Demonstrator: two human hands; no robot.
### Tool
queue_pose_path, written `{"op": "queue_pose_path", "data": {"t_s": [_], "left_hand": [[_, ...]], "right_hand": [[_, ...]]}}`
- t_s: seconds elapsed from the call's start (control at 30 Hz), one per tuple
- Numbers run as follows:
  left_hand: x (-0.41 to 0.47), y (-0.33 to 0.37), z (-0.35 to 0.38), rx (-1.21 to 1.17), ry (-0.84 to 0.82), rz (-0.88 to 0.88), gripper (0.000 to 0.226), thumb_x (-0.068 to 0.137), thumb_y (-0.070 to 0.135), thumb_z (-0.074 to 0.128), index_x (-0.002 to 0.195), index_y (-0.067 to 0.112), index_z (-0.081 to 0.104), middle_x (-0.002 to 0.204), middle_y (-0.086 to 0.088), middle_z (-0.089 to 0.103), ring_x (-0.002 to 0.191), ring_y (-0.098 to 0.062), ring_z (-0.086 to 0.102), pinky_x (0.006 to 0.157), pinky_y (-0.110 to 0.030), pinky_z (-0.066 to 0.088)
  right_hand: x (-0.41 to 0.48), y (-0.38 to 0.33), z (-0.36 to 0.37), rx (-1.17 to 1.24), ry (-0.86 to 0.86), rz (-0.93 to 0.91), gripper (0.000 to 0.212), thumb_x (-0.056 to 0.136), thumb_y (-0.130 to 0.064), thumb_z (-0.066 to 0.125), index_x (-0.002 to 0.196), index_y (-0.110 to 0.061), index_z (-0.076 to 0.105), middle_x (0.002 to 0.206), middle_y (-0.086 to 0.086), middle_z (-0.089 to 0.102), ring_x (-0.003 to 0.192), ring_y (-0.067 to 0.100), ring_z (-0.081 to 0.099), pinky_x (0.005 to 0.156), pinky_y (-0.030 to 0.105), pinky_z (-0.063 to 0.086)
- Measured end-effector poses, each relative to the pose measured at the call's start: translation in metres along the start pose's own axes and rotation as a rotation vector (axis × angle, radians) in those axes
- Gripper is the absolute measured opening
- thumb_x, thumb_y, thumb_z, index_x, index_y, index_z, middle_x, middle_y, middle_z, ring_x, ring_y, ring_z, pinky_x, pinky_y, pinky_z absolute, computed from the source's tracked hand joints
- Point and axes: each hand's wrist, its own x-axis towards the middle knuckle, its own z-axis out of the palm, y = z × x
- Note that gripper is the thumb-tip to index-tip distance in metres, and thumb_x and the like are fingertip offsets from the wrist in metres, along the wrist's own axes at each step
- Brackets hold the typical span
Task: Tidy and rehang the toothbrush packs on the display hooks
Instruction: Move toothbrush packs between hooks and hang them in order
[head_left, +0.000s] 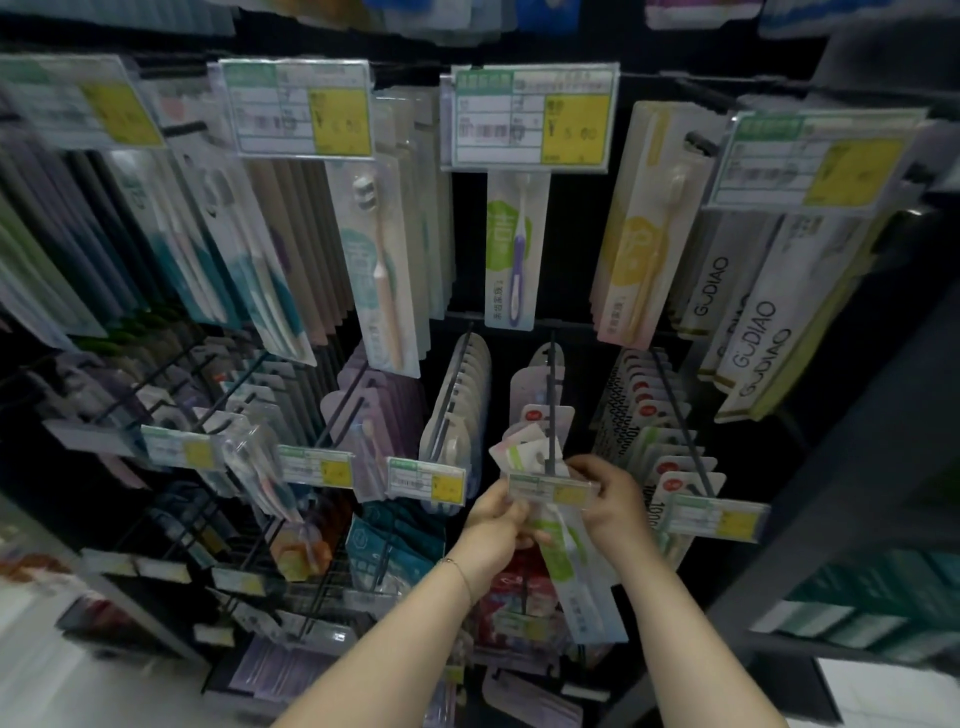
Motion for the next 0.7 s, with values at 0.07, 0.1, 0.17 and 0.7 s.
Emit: {"op": "queue_pose_path", "data": {"t_s": [0.07, 0.1, 0.17, 0.7], "left_hand": [[0.0, 0.001, -0.002, -0.018, -0.004, -0.016, 0.021, 0.107, 0.013, 0.043, 0.119, 0.016, 0.06, 0.092, 0.002, 0.075, 0.06, -0.013, 0.068, 0.077, -0.035, 0.051], [-0.001, 0.003, -0.003, -0.022, 0.005, -0.024, 0.019, 0.107, 0.013, 0.043, 0.118, 0.012, 0.059, 0.091, 0.002, 0.075, 0.06, -0.013, 0.068, 0.075, -0.033, 0.05], [-0.001, 0.004, -0.005, -0.025, 0.023, -0.035, 0.016, 0.107, 0.013, 0.044, 0.116, 0.007, 0.056, 0.089, 0.0, 0.075, 0.06, -0.014, 0.069, 0.07, -0.03, 0.049], [0.0, 0.01, -0.043, -0.075, 0.341, -0.015, 0.016, 0.094, 0.011, 0.069, 0.08, 0.005, 0.062, 0.077, -0.015, 0.065, 0.035, -0.016, 0.056, 0.04, -0.023, 0.05]], "right_hand": [[0.002, -0.002, 0.0, -0.01, -0.026, 0.003, 0.033, 0.082, -0.009, 0.076, 0.087, -0.041, 0.069, 0.087, -0.024, 0.072, 0.082, -0.005, 0.067, 0.071, 0.016, 0.048], [0.003, -0.003, 0.0, -0.011, -0.039, 0.002, 0.033, 0.081, -0.01, 0.076, 0.087, -0.041, 0.069, 0.087, -0.022, 0.072, 0.082, -0.004, 0.067, 0.071, 0.017, 0.048], [0.004, -0.003, 0.001, -0.013, -0.046, -0.002, 0.029, 0.081, -0.012, 0.077, 0.087, -0.039, 0.07, 0.085, -0.019, 0.073, 0.082, -0.003, 0.067, 0.07, 0.017, 0.049], [-0.009, 0.004, 0.019, 0.11, -0.026, 0.25, 0.021, 0.081, -0.01, 0.061, 0.072, -0.024, 0.073, 0.07, 0.0, 0.073, 0.076, 0.027, 0.069, 0.073, 0.04, 0.057]]}}
